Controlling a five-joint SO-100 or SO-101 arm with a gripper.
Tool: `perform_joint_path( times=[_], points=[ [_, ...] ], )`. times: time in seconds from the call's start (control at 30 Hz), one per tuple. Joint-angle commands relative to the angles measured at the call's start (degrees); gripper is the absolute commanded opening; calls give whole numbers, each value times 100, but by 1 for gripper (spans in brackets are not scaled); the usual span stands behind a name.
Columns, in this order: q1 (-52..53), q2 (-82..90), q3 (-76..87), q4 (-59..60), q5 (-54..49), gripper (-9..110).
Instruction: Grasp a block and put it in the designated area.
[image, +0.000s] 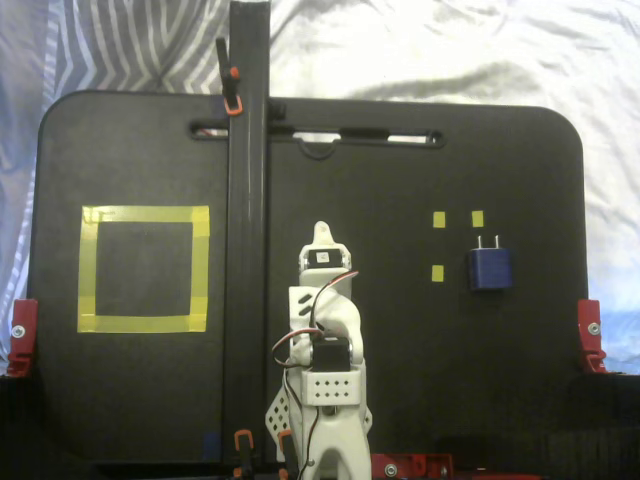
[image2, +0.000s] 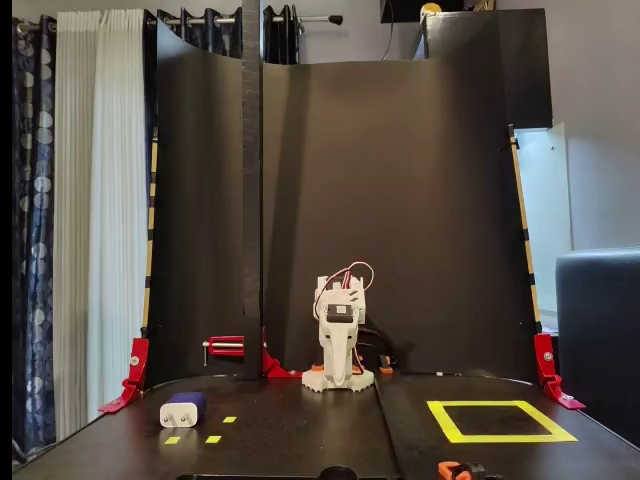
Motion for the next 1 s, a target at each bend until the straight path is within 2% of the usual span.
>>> perform_joint_path(
  times=[0.0, 0.43, 0.77, 0.97],
  points=[
    [9, 26, 18, -35, 26, 0],
    [-62, -167, -176, -9, -123, 0],
    [105, -2531, -2742, 712, -694, 1],
    [378, -3797, -3955, 721, -703, 1]
  ],
)
